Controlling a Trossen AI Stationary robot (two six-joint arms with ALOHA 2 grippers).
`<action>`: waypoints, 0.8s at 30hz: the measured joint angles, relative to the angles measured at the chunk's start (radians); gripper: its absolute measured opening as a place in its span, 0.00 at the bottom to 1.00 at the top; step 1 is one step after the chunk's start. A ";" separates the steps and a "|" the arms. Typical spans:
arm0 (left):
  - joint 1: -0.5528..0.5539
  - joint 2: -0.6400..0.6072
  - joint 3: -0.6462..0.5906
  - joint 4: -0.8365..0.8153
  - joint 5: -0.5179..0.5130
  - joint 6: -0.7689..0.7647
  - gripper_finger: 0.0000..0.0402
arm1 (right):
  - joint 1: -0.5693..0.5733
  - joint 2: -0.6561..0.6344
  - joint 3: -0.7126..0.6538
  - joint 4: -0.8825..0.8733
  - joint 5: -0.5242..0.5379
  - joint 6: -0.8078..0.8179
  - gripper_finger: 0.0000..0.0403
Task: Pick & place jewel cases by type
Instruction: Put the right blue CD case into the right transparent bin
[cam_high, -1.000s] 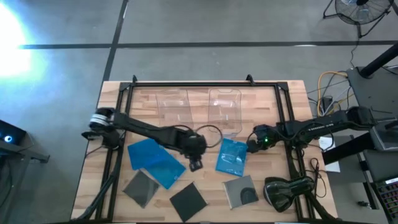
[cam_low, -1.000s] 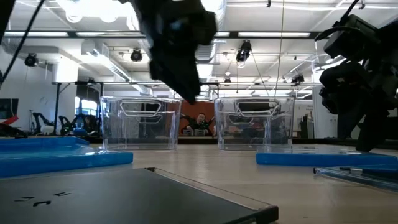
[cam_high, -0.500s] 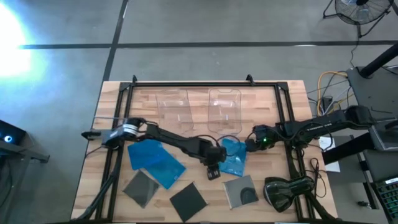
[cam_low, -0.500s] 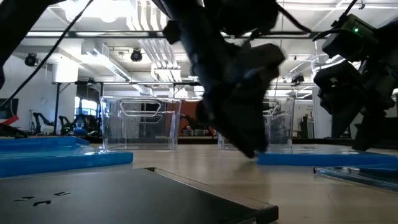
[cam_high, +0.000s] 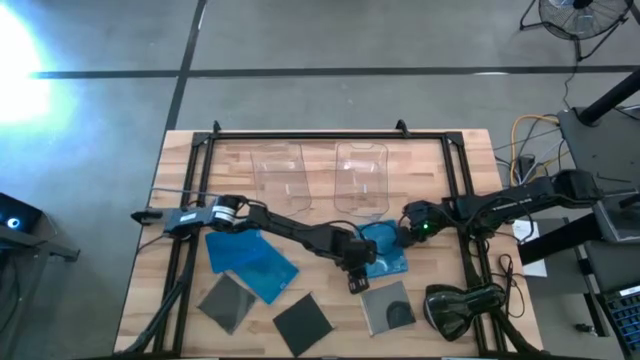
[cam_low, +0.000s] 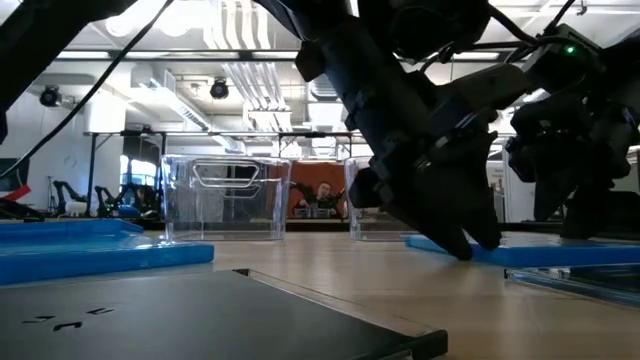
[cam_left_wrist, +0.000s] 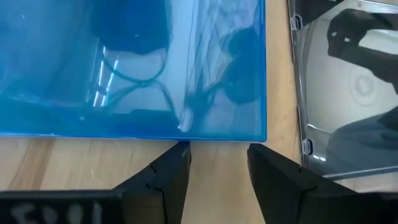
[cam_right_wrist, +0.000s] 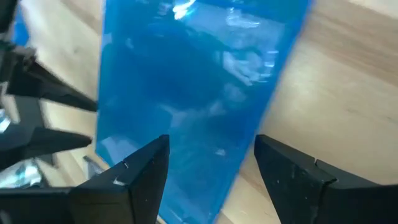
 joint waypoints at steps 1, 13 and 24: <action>0.000 0.000 -0.004 0.000 0.001 0.008 0.37 | 0.000 0.000 0.000 0.011 -0.006 -0.006 0.58; 0.003 -0.001 -0.017 0.001 0.010 0.060 0.37 | 0.001 -0.030 0.003 0.038 -0.152 -0.033 0.58; 0.000 -0.003 -0.037 -0.012 0.064 0.052 0.37 | 0.000 -0.105 0.060 0.064 -0.161 -0.089 0.58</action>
